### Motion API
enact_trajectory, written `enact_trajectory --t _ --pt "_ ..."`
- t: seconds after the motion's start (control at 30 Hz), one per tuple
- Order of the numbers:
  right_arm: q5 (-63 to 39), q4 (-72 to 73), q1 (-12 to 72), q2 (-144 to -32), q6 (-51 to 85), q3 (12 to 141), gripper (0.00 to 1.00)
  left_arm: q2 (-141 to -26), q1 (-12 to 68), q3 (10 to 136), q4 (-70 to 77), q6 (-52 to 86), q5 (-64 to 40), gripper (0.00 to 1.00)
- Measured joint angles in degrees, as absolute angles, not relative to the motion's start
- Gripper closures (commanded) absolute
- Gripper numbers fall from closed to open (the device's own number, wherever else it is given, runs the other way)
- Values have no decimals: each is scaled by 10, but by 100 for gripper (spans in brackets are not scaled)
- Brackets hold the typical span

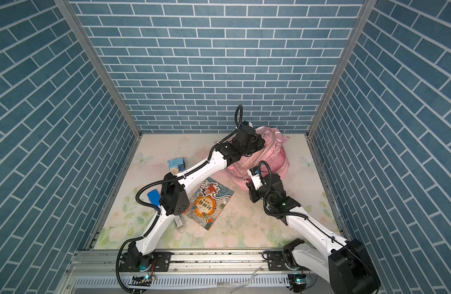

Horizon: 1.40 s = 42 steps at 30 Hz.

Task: Pack books, pencil case, and school supplies into a backpack
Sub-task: Unzip the student bag at the top-center of the table.

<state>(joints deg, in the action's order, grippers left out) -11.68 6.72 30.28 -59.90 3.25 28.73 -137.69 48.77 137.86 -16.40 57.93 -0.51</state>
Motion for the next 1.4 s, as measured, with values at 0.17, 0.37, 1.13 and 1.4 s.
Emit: enact_trajectory --t 0.17,0.37,1.13,1.4 --pt "-91 45 275 -555 32 286 100 -1377 484 1386 -163 592 6 100" --pt "-53 17 208 -512 27 284 100 -1376 482 1387 -145 634 8 100" --pt "-72 152 298 -572 30 232 100 -1406 495 1454 -130 716 75 100" --pt "-60 232 306 -641 64 231 100 -1414 498 1454 -129 717 86 100"
